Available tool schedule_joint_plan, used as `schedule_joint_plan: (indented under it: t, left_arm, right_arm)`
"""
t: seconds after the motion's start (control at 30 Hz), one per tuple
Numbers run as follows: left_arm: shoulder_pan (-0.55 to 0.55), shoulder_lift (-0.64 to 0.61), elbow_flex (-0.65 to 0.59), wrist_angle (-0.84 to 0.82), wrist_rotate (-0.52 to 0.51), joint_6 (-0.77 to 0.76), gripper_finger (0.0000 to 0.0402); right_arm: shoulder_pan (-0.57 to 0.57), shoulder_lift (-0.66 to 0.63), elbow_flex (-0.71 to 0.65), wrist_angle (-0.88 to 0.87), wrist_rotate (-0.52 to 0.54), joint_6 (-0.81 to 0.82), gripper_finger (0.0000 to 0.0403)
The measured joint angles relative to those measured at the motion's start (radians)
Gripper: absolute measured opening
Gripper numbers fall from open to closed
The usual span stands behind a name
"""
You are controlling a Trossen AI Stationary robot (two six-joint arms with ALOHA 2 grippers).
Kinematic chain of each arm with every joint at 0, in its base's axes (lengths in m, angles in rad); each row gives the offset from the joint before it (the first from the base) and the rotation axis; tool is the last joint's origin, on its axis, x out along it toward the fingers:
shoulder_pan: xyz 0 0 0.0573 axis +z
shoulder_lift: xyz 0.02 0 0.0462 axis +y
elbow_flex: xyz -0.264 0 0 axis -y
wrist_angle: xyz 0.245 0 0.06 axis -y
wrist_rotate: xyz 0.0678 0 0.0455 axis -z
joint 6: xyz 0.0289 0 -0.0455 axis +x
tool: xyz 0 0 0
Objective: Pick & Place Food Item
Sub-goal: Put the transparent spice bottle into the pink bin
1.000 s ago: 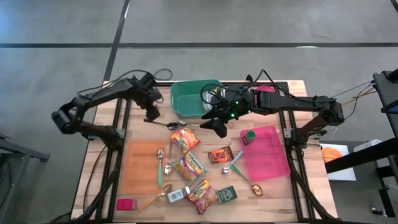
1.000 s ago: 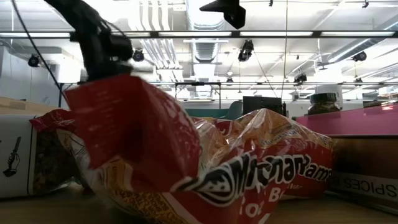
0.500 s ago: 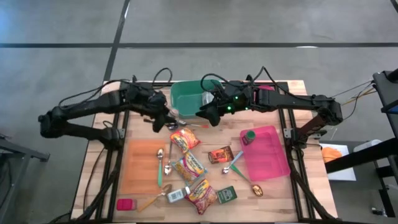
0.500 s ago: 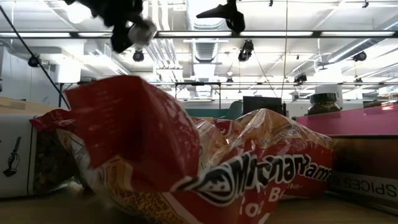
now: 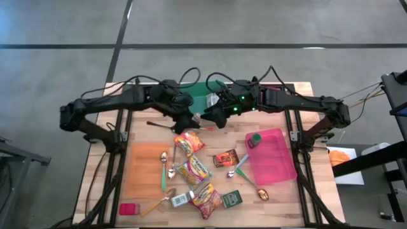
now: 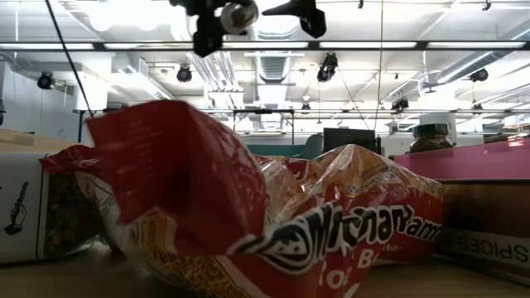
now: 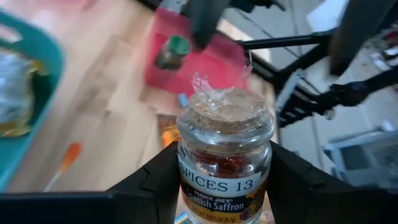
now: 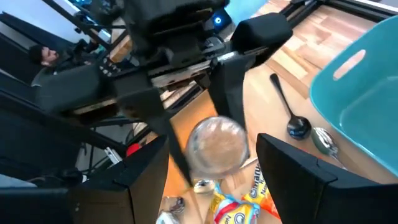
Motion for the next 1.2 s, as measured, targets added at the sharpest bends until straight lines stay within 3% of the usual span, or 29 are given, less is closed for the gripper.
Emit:
schedule_joint_plan:
  t: [0.2,1.2]
  left_arm:
    - [-0.003,0.044,0.062,-0.009,0.040,0.009,0.0175]
    - [-0.010,0.050,0.058,0.006,0.054,0.030,0.0175]
  right_arm:
    - [0.000,0.000,-0.001,-0.055,-0.003,0.000,0.0237]
    - [0.016,0.009,-0.002,-0.031,-0.097,0.016,0.0237]
